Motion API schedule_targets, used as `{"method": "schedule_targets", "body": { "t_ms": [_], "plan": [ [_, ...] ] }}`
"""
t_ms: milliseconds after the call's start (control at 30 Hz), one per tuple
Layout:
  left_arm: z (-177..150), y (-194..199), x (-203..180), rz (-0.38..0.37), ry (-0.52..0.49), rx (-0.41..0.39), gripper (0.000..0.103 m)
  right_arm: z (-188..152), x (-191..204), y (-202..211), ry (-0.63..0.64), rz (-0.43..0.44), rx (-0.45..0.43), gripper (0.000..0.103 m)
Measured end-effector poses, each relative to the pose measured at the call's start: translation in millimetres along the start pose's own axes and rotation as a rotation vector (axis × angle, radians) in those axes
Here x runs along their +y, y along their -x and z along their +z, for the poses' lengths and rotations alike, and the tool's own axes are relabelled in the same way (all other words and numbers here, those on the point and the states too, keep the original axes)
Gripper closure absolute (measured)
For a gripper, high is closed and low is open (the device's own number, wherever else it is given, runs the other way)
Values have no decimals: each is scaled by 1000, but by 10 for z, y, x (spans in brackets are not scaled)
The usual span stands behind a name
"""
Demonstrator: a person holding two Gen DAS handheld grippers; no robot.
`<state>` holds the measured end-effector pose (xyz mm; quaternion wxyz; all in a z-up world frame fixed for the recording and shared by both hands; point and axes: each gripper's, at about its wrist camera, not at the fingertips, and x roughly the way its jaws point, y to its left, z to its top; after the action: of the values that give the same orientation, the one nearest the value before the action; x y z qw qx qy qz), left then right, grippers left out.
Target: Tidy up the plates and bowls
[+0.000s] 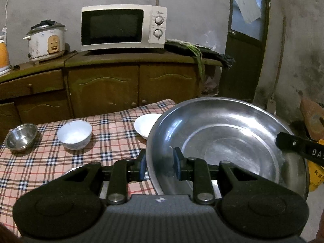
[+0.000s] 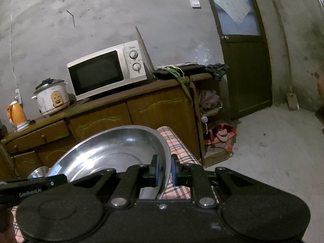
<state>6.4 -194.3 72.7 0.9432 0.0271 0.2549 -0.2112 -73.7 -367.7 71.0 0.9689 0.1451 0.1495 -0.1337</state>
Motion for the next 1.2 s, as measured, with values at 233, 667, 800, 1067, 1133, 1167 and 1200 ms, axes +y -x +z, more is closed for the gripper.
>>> {"method": "schedule_targets", "body": {
  "t_ms": [233,667,800,1067,1133,1167,1200],
  "plan": [
    [-10,73,83,10,15,-5,76,2,99,35,9,19,-6,86],
    [-35,142,236,38,29,-3,76,-21,265,25,26,50,3,86],
    [-47,159,271,46,34,-1,76,-30,315,13,32,58,8,86],
    [-67,177,339,64,39,6,76,-54,404,-4,44,74,23,86],
    [-73,177,366,68,41,9,76,-59,426,-15,46,80,26,86],
    [-76,178,377,70,42,10,76,-65,434,-20,46,81,29,86],
    [-77,182,387,73,42,11,76,-69,445,-26,47,83,31,86]
  ]
}}
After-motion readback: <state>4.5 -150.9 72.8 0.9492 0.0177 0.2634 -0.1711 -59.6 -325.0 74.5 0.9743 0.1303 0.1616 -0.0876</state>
